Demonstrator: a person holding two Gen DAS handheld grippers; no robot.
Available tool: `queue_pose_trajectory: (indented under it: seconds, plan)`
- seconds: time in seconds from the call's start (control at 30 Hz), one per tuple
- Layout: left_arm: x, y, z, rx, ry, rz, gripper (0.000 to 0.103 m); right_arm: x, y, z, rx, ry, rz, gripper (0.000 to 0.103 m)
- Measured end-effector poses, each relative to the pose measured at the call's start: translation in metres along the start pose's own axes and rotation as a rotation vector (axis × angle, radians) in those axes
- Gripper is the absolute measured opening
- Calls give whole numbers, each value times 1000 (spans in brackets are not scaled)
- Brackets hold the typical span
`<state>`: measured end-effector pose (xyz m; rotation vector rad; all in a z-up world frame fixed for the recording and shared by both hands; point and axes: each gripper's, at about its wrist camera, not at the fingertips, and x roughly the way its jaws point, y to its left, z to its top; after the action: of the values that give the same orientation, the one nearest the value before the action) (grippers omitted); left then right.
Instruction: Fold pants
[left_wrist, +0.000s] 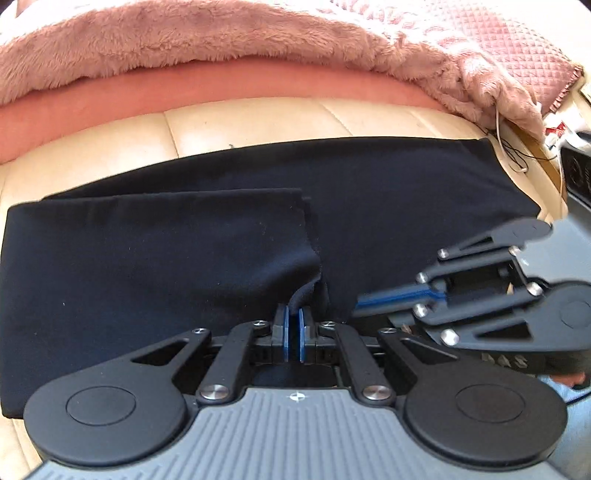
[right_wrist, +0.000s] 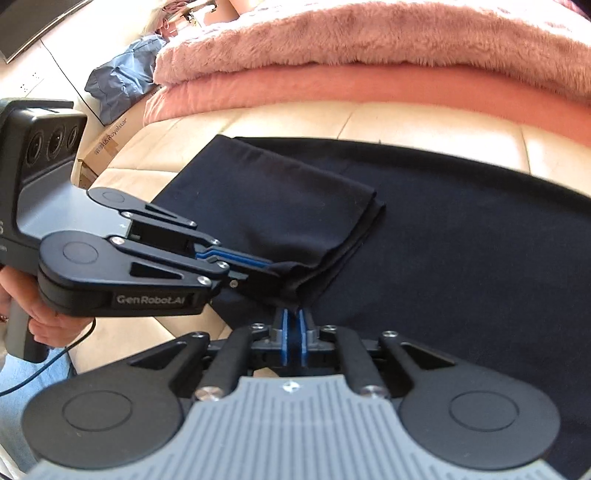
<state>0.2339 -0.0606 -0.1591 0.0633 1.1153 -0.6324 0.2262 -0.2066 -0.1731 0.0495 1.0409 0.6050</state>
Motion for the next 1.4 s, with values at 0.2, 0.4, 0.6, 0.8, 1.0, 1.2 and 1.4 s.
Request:
queue_pose_trajectory:
  seconds: [0.2, 0.4, 0.6, 0.8, 1.0, 1.2, 1.4]
  plan:
    - [1, -7, 0, -31, 7, -72, 20, 1, -8, 11, 52, -16, -67, 5]
    - [-6, 10, -5, -187, -39, -199, 21, -2, -34, 7, 327, -55, 39, 29]
    - [-36, 44, -15, -248, -137, 38, 21, 11, -59, 4, 571, -71, 133, 33]
    - [-32, 60, -21, -252, -117, 131, 21, 26, -62, 6, 661, -70, 176, 32]
    - [-26, 59, -24, -252, -124, 123, 21, 36, -73, 5, 726, -83, 230, 18]
    - [-41, 59, -32, -285, -170, 156, 21, 31, -62, 9, 684, -79, 183, 0]
    - [-88, 71, -47, -358, -282, 236, 21, -24, -30, 49, 517, -123, 143, 0]
